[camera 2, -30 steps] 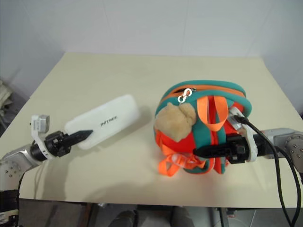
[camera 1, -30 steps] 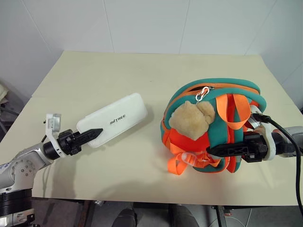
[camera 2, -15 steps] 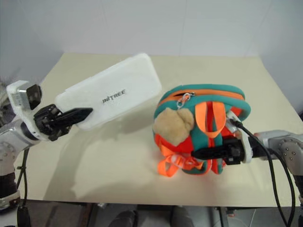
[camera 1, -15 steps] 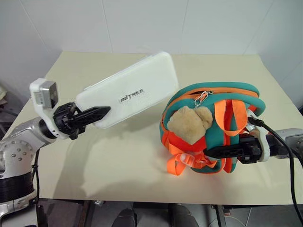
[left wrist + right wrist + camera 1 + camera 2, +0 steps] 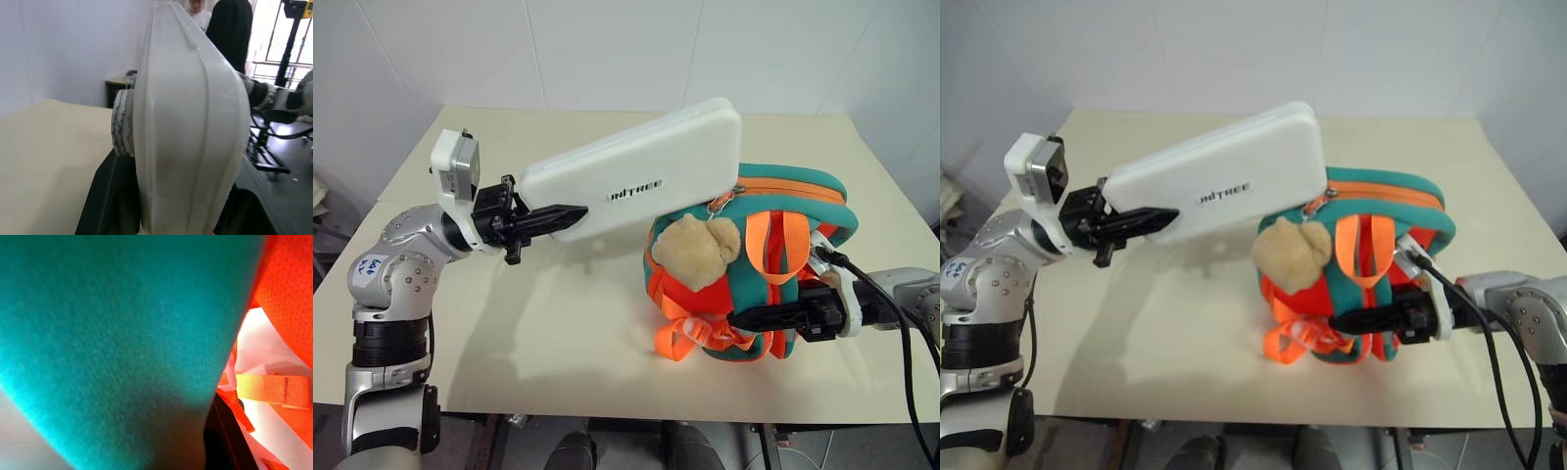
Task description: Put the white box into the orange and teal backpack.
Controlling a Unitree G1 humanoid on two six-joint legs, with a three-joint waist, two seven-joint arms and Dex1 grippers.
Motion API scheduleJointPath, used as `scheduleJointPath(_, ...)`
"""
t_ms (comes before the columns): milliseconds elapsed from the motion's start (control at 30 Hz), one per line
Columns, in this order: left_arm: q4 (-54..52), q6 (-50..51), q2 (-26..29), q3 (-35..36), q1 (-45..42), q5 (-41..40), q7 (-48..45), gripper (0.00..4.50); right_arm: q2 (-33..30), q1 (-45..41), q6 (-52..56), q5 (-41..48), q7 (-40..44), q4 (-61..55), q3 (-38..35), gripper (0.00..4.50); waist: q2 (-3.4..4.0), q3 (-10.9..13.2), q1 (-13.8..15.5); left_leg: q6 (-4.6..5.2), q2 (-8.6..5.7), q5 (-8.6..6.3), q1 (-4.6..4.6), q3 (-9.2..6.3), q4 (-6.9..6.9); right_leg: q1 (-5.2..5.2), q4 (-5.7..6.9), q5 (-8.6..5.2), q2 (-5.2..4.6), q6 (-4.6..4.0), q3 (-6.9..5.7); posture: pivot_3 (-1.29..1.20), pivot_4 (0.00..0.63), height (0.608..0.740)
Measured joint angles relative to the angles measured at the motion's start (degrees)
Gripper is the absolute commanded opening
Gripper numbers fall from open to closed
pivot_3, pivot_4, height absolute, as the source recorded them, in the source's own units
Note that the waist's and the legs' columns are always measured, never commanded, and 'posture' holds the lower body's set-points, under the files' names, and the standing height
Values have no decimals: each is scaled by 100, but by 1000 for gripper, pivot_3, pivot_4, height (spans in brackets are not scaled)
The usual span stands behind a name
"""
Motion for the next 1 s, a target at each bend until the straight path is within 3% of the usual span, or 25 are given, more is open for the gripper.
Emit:
scheduleJointPath(567, 1291, -1304, 604, -503, -106, 1398, -1089, 1276, 0, 110, -3, -1, -65, -47, -109, 586, 0, 0, -2, 1, 1, -1, 0, -1, 3, 0, 6, 0, 1, 1, -1, 0, 150, 740)
scheduleJointPath(733, 1640, -1704, 370, -818, -541, 1907, -1033, 1276, 1, 117, -8, 10, -92, -58, -119, 586, -2, 1, 42, 1, -2, -1, -1, -2, 10, 4, 6, 3, -3, 5, -2, 0, 150, 740)
scheduleJointPath(1000, 1672, -1337, -262, -1491, -1248, 2188, -1003, 1276, 1, 80, -7, 14, -85, -57, -115, 586, -4, 2, 52, 3, -3, -1, -6, -2, 9, 0, 6, 5, 0, 10, -2, 0, 150, 740)
